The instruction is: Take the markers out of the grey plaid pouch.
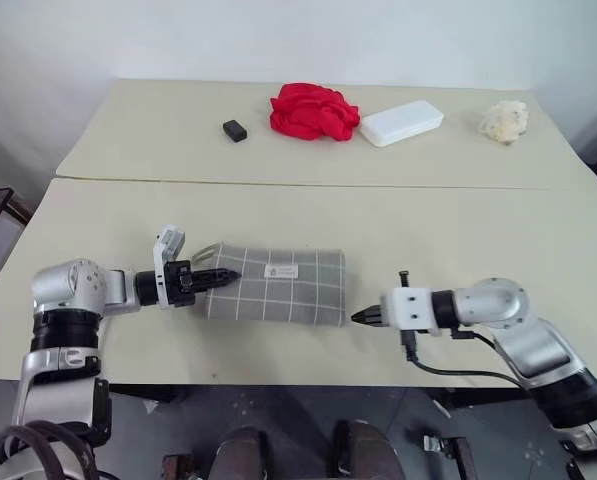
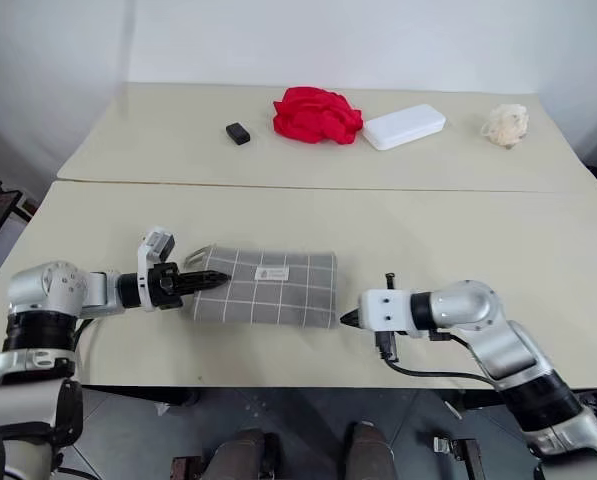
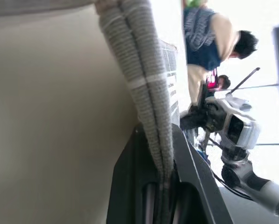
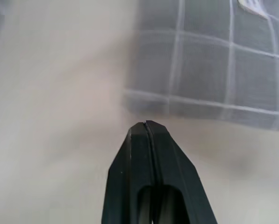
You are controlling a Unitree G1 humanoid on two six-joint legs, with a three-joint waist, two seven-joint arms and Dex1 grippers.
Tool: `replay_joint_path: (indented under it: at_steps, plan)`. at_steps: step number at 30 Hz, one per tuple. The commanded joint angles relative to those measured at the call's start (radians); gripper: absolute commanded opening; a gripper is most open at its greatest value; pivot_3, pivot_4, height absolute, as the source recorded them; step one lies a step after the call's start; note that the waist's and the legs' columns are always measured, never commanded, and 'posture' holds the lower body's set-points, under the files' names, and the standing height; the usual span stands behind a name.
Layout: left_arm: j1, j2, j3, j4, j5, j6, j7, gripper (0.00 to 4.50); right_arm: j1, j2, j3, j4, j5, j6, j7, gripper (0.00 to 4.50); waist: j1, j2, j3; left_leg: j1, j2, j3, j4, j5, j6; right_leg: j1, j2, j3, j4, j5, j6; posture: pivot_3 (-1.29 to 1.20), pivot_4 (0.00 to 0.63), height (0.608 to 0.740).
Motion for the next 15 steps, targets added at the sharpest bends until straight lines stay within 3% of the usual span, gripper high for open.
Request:
replay_joint_path:
  at_steps: [1,2,4,6,10,15]
  plan:
    - [0.038,-0.057,0.143,-0.187,-0.017,-0.431,-0.057,0.01,0.034,-0.061,-0.184,-0.101,0.214,0.185,0.010,0.00,0.000,0.000,0.000,0.000,0.000,0.000,0.000,0.000,0.000,0.000,0.000,0.000,-0.001,0.000,0.000,0.00,0.150,0.740]
    - [0.057,-0.079,0.158,-0.226,-0.013,-0.530,-0.074,0.01,0.042,-0.074,-0.214,-0.116,0.246,0.232,0.004,0.00,0.000,0.000,0.000,0.000,0.000,-0.001,0.000,0.000,0.000,0.000,0.000,0.001,0.000,0.000,0.000,0.00,0.150,0.740]
    - [0.109,-0.087,0.077,-0.306,0.104,-0.771,-0.104,0.01,0.032,-0.098,-0.291,-0.132,0.359,0.380,-0.024,0.00,0.001,0.000,0.000,0.000,0.000,-0.002,0.000,-0.001,0.000,0.000,0.000,0.001,-0.001,0.000,0.000,0.00,0.150,0.740]
    - [0.133,-0.116,0.007,-0.319,0.236,-1.051,-0.090,0.00,0.013,-0.119,-0.328,-0.147,0.437,0.496,-0.038,0.39,0.001,0.000,0.000,0.000,0.000,-0.001,0.000,-0.001,0.000,0.000,0.000,0.001,-0.003,0.000,0.000,0.00,0.150,0.740]
    - [0.153,-0.165,-0.088,-0.254,0.411,-1.468,-0.056,0.00,-0.051,-0.126,-0.320,-0.211,0.538,0.649,-0.073,1.63,0.002,0.000,0.000,0.000,0.000,0.001,0.000,-0.002,0.001,0.000,0.000,0.001,-0.006,0.000,0.000,0.00,0.150,0.740]
    - [0.125,-0.162,-0.182,-0.051,0.696,-1.935,0.143,0.00,-0.249,-0.061,-0.293,-0.214,0.639,0.857,-0.223,3.33,-0.001,0.000,0.000,0.000,0.001,0.000,0.000,-0.002,0.002,-0.002,-0.001,0.002,-0.006,0.001,0.000,0.00,0.150,0.740]
